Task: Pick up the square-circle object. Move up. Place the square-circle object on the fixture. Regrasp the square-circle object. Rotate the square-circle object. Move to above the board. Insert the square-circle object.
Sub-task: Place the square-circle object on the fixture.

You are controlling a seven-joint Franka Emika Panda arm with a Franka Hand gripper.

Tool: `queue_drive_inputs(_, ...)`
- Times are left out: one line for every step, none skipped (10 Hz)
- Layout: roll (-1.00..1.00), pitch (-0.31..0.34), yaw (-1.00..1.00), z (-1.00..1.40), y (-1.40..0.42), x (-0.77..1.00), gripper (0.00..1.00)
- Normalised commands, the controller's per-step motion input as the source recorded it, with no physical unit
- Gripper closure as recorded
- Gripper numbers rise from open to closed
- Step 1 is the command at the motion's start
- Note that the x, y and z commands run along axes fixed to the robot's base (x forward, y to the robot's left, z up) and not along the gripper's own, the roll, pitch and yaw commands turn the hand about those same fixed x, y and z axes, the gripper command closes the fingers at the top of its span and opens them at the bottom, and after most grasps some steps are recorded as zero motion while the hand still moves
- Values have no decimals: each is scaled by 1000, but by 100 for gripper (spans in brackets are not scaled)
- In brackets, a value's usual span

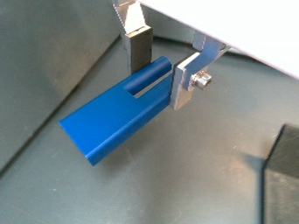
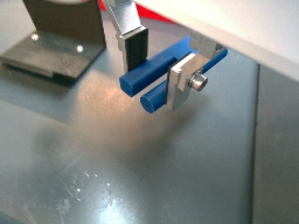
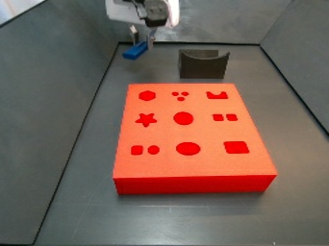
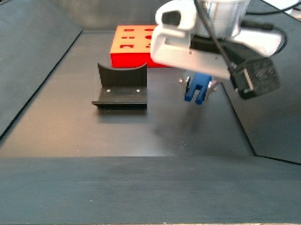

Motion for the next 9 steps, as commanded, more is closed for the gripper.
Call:
queue_drive_inputs(0, 0, 0, 1000, 0, 0, 100)
queue_drive_inputs(22, -9, 12, 1000, -1, -1, 100)
queue_drive_inputs(29, 13, 9, 1000, 0, -11, 100)
queue_drive_inputs(52, 36, 0, 1000, 2, -16, 100)
queue_drive_inputs(69, 57, -5, 1000, 2, -20, 100)
queue_drive_inputs(85, 74, -4, 1000, 2, -23, 100)
queue_drive_inputs(100, 83, 5, 1000, 1, -27, 100)
queue_drive_inputs(105, 87, 16, 1000, -4, -30, 100)
queue_drive_inputs(99, 84, 15, 997, 2, -32, 100)
